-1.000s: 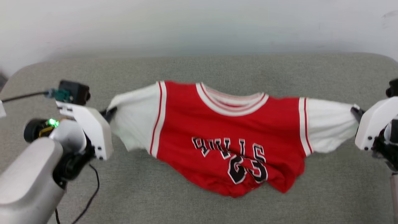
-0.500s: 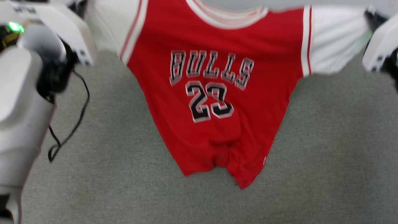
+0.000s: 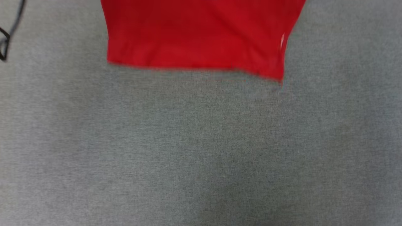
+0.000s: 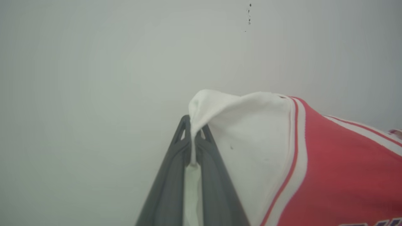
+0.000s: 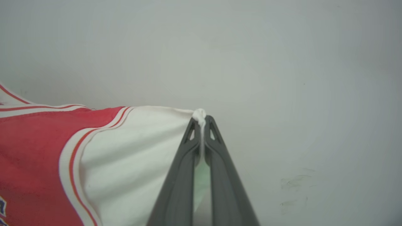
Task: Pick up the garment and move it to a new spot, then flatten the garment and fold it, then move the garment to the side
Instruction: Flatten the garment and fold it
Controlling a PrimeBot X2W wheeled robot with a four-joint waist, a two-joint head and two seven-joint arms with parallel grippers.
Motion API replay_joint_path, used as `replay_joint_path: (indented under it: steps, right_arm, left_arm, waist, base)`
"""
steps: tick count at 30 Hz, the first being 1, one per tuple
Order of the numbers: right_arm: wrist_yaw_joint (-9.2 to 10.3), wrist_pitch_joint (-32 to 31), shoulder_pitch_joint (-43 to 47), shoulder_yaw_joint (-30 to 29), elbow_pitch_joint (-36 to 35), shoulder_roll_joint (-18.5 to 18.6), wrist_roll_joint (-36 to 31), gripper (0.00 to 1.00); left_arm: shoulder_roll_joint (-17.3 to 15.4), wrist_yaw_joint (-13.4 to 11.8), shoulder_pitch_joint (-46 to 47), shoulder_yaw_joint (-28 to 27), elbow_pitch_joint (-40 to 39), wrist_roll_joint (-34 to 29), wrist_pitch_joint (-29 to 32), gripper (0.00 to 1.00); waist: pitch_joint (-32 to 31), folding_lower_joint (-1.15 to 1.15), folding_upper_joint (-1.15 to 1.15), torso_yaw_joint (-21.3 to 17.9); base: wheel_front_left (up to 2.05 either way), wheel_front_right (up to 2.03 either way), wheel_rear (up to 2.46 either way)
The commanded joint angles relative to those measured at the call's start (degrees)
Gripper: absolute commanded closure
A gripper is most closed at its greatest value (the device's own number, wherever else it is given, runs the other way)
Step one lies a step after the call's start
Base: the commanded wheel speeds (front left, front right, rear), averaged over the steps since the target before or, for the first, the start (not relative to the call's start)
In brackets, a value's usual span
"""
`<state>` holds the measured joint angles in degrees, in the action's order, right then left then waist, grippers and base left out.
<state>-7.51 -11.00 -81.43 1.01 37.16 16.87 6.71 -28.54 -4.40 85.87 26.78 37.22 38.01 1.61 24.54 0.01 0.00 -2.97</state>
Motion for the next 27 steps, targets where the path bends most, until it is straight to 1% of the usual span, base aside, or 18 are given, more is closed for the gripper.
replay_joint_path:
  steps: [1, 3, 8, 14, 18, 24, 27]
  right_arm:
    - [0.04, 2.0, -4.5, 0.3, 1.1, 0.2, -1.3, 1.00]
    - [0.04, 2.9, -6.1, 0.1, 1.6, 0.3, -1.4, 1.00]
    - [0.04, 6.5, -12.9, 0.4, 4.5, 0.2, -2.6, 1.00]
    - [0.04, 8.4, -16.9, 2.1, 8.4, -0.3, -2.2, 1.00]
    - [0.04, 8.8, -17.1, 3.2, 11.1, -0.9, -1.9, 1.00]
    - [0.04, 8.8, -14.4, 5.3, 14.6, -2.5, -0.7, 1.00]
    - [0.04, 8.7, -12.1, 6.5, 16.2, -3.9, 1.1, 1.00]
  left_arm:
    - [0.2, 0.6, 4.1, -0.5, 0.9, -0.6, -1.9, 1.00]
    - [0.4, 0.7, 5.6, -0.8, 1.4, -0.6, -2.6, 1.00]
    - [0.7, 1.7, 11.0, -0.9, 3.6, -1.7, -5.8, 1.00]
    - [1.1, 3.0, 14.1, -0.3, 6.4, -1.8, -6.4, 1.00]
    - [1.6, 3.9, 14.1, -0.1, 9.2, -1.4, -6.9, 1.00]
    - [3.2, 6.7, 12.1, 0.0, 14.2, 0.4, -7.6, 1.00]
    - [4.2, 8.2, 10.0, -0.3, 17.1, 2.0, -8.2, 1.00]
  waist:
    - [2.3, -0.01, 0.00, -0.8]
    - [2.8, -0.01, 0.00, -0.9]
    - [4.3, -0.01, 0.00, -1.5]
    - [5.7, -0.01, 0.00, -2.0]
    - [6.7, -0.01, 0.00, -2.0]
    - [7.9, -0.01, 0.00, -1.8]
    - [7.8, -0.01, 0.00, -1.7]
  base:
    - [0.00, 0.00, 0.00]
    - [0.00, 0.00, 0.00]
    - [0.00, 0.00, 0.00]
    - [0.00, 0.00, 0.00]
    - [0.00, 0.00, 0.00]
    - [0.00, 0.00, 0.00]
    - [0.00, 0.00, 0.00]
